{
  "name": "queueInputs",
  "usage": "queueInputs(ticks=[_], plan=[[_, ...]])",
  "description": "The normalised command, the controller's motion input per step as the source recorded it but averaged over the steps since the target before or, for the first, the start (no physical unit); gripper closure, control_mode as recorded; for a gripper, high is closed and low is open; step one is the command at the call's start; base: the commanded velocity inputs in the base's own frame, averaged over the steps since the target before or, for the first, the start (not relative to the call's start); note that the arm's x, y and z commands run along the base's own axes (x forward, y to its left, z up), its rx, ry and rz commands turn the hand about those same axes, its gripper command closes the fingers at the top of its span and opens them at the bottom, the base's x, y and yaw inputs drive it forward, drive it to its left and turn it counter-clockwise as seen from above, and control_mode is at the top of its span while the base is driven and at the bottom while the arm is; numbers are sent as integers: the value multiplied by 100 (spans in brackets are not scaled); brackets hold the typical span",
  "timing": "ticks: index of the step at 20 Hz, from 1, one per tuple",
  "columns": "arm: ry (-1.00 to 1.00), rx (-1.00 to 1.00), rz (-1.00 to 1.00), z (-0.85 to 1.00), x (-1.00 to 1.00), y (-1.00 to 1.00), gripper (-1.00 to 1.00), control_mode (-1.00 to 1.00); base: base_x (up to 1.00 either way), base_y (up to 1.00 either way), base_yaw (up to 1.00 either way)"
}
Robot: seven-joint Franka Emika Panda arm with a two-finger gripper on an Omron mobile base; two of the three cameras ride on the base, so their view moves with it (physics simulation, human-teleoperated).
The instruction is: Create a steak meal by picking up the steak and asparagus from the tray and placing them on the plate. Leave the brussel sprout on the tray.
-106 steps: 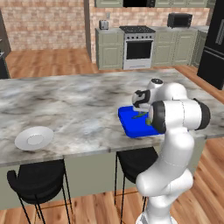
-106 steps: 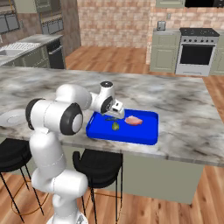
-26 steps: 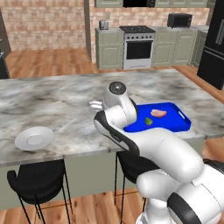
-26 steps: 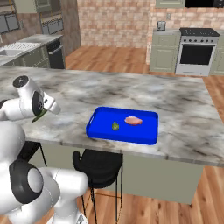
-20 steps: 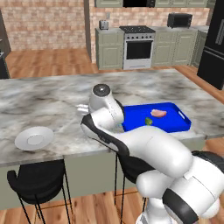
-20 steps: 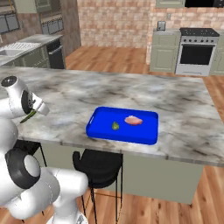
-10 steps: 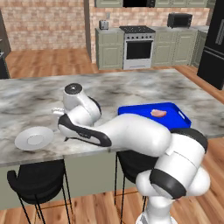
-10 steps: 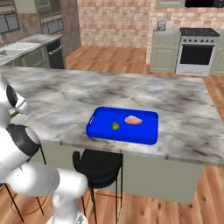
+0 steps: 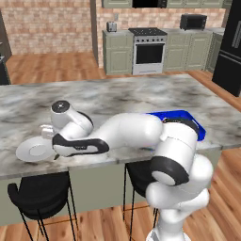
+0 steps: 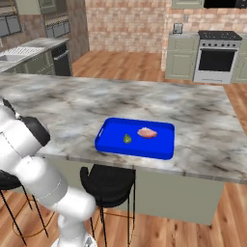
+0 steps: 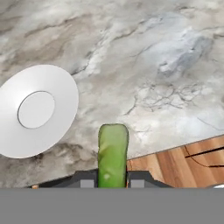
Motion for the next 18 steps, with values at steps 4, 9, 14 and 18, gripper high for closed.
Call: queueInputs(ticks=[4,9,14,18], plan=[[0,0,0,-37,23,38,100,-100,0,0,0],[0,0,0,-21,25,35,100,-100,0,0,0],[0,0,0,-12,36,21,100,-100,0,0,0],[0,0,0,-13,34,19,100,-100,0,0,0]])
